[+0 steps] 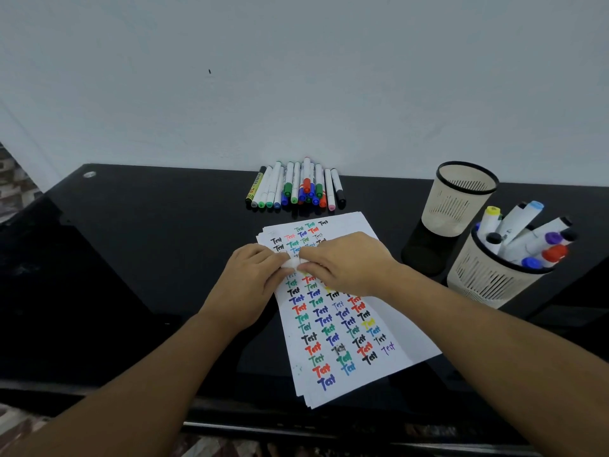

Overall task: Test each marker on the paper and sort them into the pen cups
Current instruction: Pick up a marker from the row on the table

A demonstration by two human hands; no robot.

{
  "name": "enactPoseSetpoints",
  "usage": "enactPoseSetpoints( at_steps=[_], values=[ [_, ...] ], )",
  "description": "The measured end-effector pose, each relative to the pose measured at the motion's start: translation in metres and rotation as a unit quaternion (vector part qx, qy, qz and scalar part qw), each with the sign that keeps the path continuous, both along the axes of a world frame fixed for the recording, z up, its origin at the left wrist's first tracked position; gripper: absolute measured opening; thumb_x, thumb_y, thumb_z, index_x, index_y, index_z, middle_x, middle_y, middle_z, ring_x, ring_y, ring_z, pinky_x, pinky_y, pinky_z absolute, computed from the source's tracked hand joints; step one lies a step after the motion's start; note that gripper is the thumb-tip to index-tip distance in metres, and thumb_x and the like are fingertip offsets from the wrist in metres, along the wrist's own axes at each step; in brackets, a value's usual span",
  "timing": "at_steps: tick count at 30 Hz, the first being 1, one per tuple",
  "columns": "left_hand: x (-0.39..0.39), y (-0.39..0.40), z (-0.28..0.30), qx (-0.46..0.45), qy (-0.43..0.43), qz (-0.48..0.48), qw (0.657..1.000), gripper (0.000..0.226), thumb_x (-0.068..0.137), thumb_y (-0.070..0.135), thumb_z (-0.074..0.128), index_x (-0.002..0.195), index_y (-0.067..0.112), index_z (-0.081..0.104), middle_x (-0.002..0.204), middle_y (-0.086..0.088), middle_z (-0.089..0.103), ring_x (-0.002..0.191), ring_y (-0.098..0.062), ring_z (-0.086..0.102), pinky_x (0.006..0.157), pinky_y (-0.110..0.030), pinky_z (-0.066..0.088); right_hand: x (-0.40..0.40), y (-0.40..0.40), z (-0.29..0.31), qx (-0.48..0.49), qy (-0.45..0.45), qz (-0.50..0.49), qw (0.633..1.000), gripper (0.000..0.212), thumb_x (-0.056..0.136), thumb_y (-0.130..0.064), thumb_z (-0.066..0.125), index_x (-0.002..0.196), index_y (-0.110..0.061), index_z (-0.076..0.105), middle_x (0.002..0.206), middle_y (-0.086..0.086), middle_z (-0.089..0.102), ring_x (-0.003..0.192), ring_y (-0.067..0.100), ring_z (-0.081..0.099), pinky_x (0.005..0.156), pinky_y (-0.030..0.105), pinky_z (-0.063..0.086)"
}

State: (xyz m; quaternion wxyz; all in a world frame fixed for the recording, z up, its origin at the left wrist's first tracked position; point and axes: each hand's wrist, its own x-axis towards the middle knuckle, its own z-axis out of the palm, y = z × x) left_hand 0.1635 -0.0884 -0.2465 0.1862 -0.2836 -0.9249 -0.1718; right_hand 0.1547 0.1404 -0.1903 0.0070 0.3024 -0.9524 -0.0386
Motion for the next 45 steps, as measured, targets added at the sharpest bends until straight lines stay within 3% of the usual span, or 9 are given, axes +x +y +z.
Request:
enactPoseSetpoints(
  at_steps=[8,13,17,21,25,28,35,40,45],
  values=[
    [-0.006,-0.001,-0.003,0.030,-0.052,0.046,0.997,0.038,0.100,0.046,0.053,0.123,0.020,0.068,0.118,0.006,0.065,0.116,-0.015,0.051,0.102,-0.039,0.044,-0.004,0.027,-0.003,-0.164,-0.049,-0.106,0.980,0.039,0.111,-0.044,0.034,0.149,-0.035,0.030,0.093,-0.005,0.066,0.066,0.010,0.058,0.057,0.033,0.045],
    [-0.007,0.003,0.004,-0.004,-0.133,0.059,0.989,0.063,0.100,0.062,0.039,0.157,0.037,0.031,0.156,0.006,0.040,0.145,-0.015,0.029,0.121,-0.041,0.025,-0.009,0.028,0.000,-0.404,-0.095,-0.170,0.894,0.033,0.111,-0.017,0.037,0.132,-0.035,0.054,0.108,-0.002,0.068,0.085,0.015,0.072,0.079,0.038,0.059],
    [-0.005,0.007,0.012,-0.104,-0.206,0.039,0.972,0.067,0.095,0.078,0.022,0.151,0.061,-0.011,0.170,0.005,-0.005,0.156,-0.018,-0.007,0.126,-0.045,-0.001,-0.019,0.023,-0.002,-0.566,-0.177,-0.207,0.779,0.038,0.105,-0.006,0.046,0.126,-0.031,0.065,0.118,-0.007,0.068,0.104,0.010,0.070,0.094,0.030,0.055],
    [-0.008,0.005,0.012,-0.129,-0.209,0.032,0.969,0.064,0.090,0.086,0.018,0.147,0.069,-0.005,0.170,0.005,-0.008,0.156,-0.018,-0.008,0.125,-0.044,-0.004,-0.024,0.024,-0.015,-0.562,-0.167,-0.221,0.779,0.037,0.099,-0.009,0.067,0.125,-0.032,0.052,0.113,-0.006,0.068,0.103,0.011,0.069,0.082,0.026,0.057],
    [-0.009,0.004,0.012,-0.130,-0.208,0.042,0.969,0.069,0.085,0.089,0.015,0.150,0.066,0.013,0.170,0.005,0.003,0.156,-0.018,-0.002,0.124,-0.042,-0.004,-0.024,0.022,-0.021,-0.629,-0.128,-0.244,0.727,0.020,0.107,-0.042,0.053,0.120,-0.028,0.059,0.089,-0.002,0.068,0.077,0.008,0.066,0.080,0.028,0.057],
    [-0.008,0.006,0.013,-0.130,-0.211,0.051,0.967,0.072,0.085,0.088,0.019,0.152,0.062,0.014,0.170,0.007,0.005,0.156,-0.017,-0.001,0.123,-0.041,-0.004,-0.025,0.021,-0.022,-0.609,-0.090,-0.263,0.743,0.033,0.105,-0.052,0.051,0.118,-0.026,0.066,0.086,-0.004,0.066,0.080,0.008,0.063,0.084,0.032,0.055],
    [-0.008,0.007,0.013,-0.120,-0.219,0.064,0.966,0.092,0.076,0.096,0.009,0.157,0.054,0.012,0.170,0.010,0.005,0.156,-0.014,-0.002,0.124,-0.041,-0.002,-0.031,0.028,-0.031,-0.606,-0.083,-0.275,0.742,0.006,0.101,-0.028,0.068,0.105,-0.023,0.067,0.089,-0.004,0.077,0.087,0.012,0.073,0.090,0.039,0.061],
    [-0.009,0.007,0.012,-0.116,-0.218,0.065,0.967,0.094,0.074,0.097,0.010,0.157,0.053,0.013,0.170,0.011,0.005,0.155,-0.013,-0.001,0.123,-0.040,-0.003,-0.039,0.023,-0.026,-0.566,-0.093,-0.285,0.768,0.033,0.102,-0.047,0.061,0.107,-0.015,0.065,0.095,0.008,0.072,0.091,0.023,0.068,0.083,0.039,0.058],
    [-0.009,0.006,0.012,-0.112,-0.221,0.067,0.967,0.094,0.073,0.097,0.010,0.156,0.054,0.013,0.170,0.012,0.005,0.155,-0.013,-0.001,0.124,-0.041,-0.003,-0.046,0.023,-0.035,-0.566,-0.113,-0.276,0.768,0.014,0.105,-0.036,0.058,0.112,-0.026,0.064,0.100,-0.005,0.070,0.099,0.013,0.065,0.092,0.034,0.053]
  ],
)
